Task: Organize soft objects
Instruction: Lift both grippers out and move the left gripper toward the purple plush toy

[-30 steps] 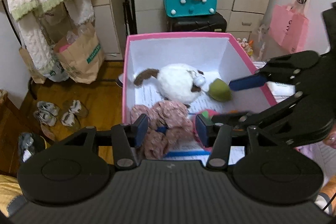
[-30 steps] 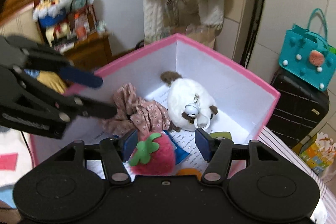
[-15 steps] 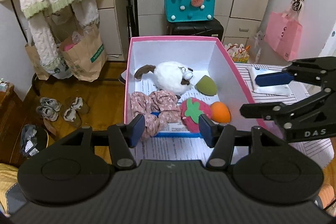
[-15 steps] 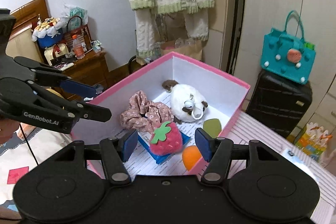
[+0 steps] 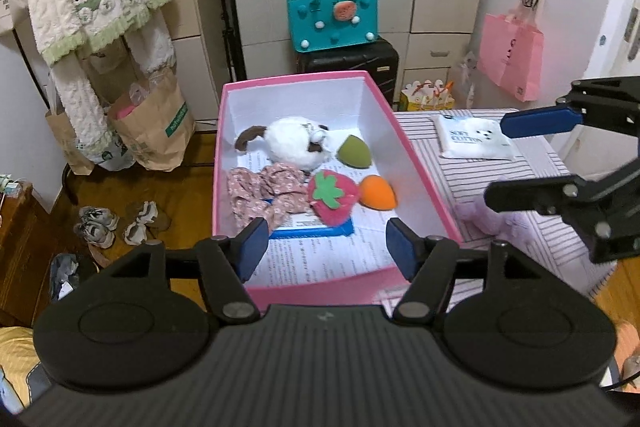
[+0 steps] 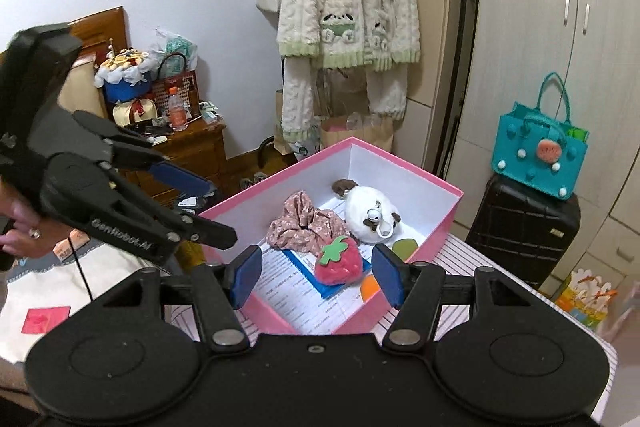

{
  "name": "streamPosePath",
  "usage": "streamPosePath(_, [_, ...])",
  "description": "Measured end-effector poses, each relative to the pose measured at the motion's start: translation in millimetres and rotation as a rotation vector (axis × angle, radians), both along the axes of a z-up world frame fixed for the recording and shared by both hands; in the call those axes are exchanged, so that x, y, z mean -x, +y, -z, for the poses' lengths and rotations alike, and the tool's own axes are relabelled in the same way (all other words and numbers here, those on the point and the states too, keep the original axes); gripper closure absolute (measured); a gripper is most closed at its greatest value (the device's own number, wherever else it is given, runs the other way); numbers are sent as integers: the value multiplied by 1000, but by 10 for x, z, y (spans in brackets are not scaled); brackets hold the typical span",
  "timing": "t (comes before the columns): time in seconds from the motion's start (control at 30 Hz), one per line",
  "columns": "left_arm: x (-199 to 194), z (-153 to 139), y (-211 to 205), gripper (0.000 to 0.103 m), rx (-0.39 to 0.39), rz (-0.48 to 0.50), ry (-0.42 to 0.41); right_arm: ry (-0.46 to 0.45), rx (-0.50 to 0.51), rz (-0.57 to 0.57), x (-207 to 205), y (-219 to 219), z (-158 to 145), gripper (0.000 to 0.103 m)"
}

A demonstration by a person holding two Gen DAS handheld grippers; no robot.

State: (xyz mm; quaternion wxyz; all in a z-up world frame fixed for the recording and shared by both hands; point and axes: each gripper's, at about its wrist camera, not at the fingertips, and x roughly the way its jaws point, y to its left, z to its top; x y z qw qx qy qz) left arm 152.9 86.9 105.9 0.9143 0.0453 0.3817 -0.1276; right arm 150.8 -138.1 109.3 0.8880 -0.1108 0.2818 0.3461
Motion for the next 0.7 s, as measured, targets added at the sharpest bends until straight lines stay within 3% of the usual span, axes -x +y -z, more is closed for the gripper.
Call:
streamPosePath(0.2, [142,-33,-155,34,-20,28,-11,-82,54,1,291,-143,-9,36])
streamPosePath(0.43, [257,0,-348,27,-18,55,-17,-88,21,43,462,-493,89,34])
streamPosePath(0.7, [310,198,-612,27,72,118,-13,-82,-35,147,630,-882,439,33])
